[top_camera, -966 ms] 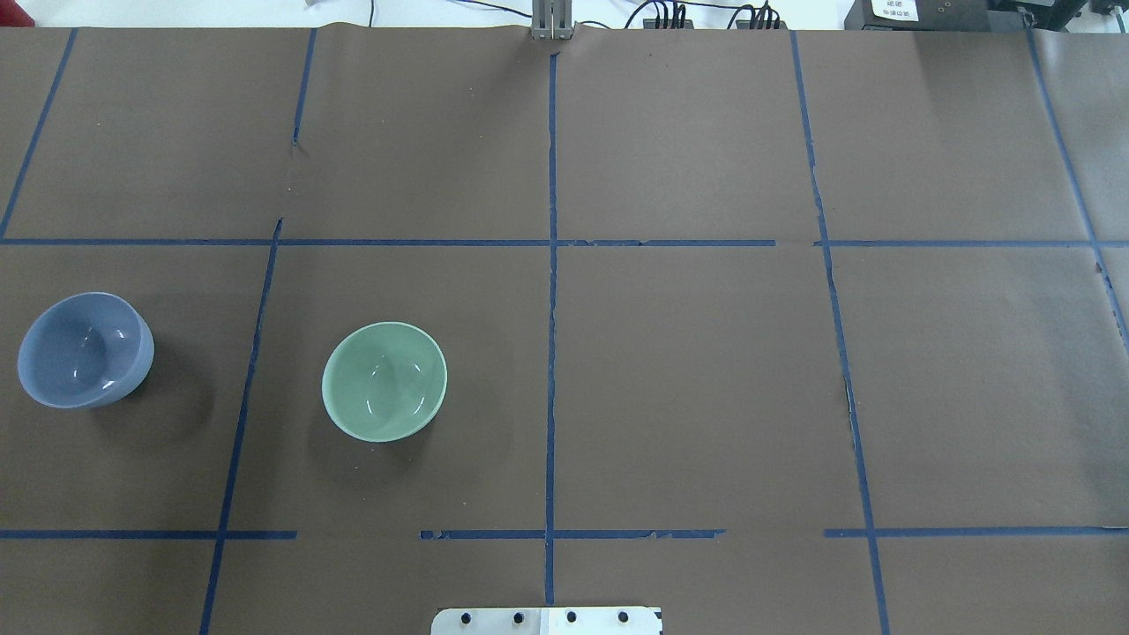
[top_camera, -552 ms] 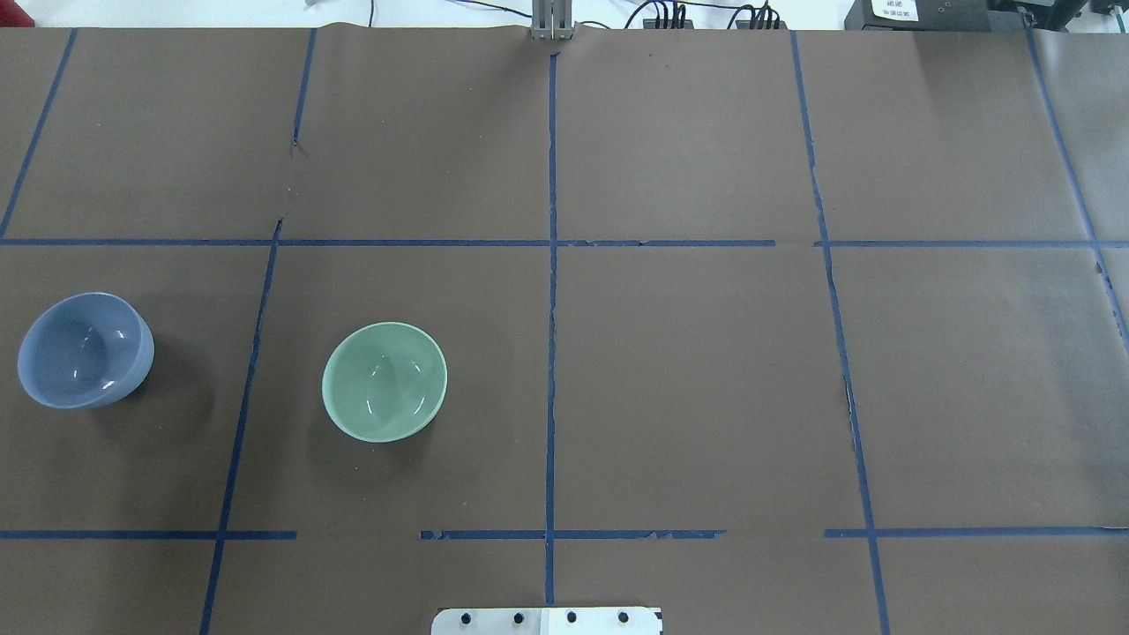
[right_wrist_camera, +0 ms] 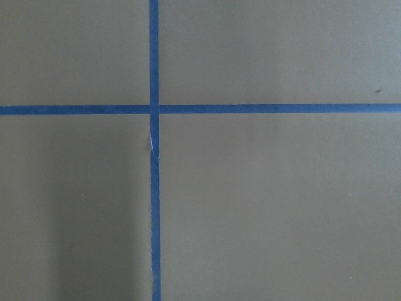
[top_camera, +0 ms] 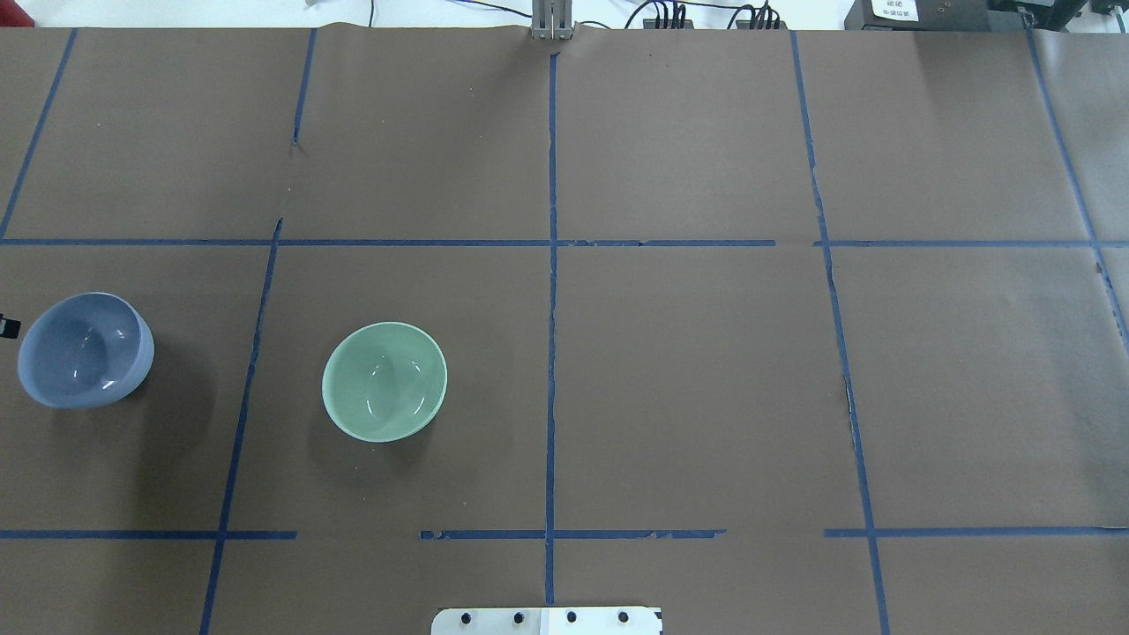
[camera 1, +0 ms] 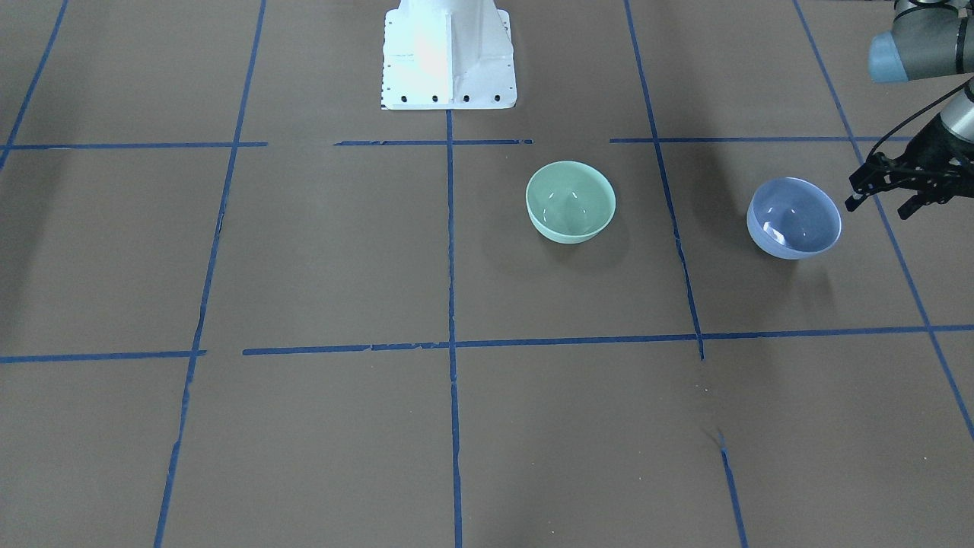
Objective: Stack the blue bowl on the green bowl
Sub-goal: 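Lower the left gripper to the rim of the blue bowl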
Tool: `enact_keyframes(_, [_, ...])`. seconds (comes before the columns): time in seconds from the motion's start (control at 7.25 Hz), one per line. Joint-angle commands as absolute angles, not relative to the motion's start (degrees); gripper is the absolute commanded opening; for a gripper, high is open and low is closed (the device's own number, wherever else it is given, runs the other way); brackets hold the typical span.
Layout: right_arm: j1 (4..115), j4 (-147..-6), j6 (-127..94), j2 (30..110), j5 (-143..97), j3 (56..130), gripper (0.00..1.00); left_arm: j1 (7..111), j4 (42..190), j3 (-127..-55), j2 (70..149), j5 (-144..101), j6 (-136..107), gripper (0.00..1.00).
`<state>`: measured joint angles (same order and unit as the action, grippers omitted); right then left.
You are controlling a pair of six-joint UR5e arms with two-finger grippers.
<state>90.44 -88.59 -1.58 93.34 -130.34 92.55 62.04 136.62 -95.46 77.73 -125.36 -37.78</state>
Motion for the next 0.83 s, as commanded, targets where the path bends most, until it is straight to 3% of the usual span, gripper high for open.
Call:
enact_keyframes(0.0, [90.4, -88.6, -1.6, 93.3, -130.3, 92.5, 1.0, 57.5, 139.4, -94.6, 77.6, -122.3, -41.3, 0.8])
enact_keyframes(0.14, [90.4, -88.6, -1.6, 93.3, -130.3, 92.5, 1.0, 57.3, 139.4, -94.6, 77.6, -122.3, -41.5, 0.17])
enact_keyframes(0.28, [90.4, -88.6, -1.6, 93.3, -130.3, 92.5, 1.0, 57.3, 139.1, -94.7, 77.5, -122.5, -41.7, 0.0])
enact_keyframes(0.69, [90.4, -88.6, -1.6, 93.3, -130.3, 92.5, 1.0, 58.0, 138.9, -97.5, 77.2, -123.0, -41.7, 0.0])
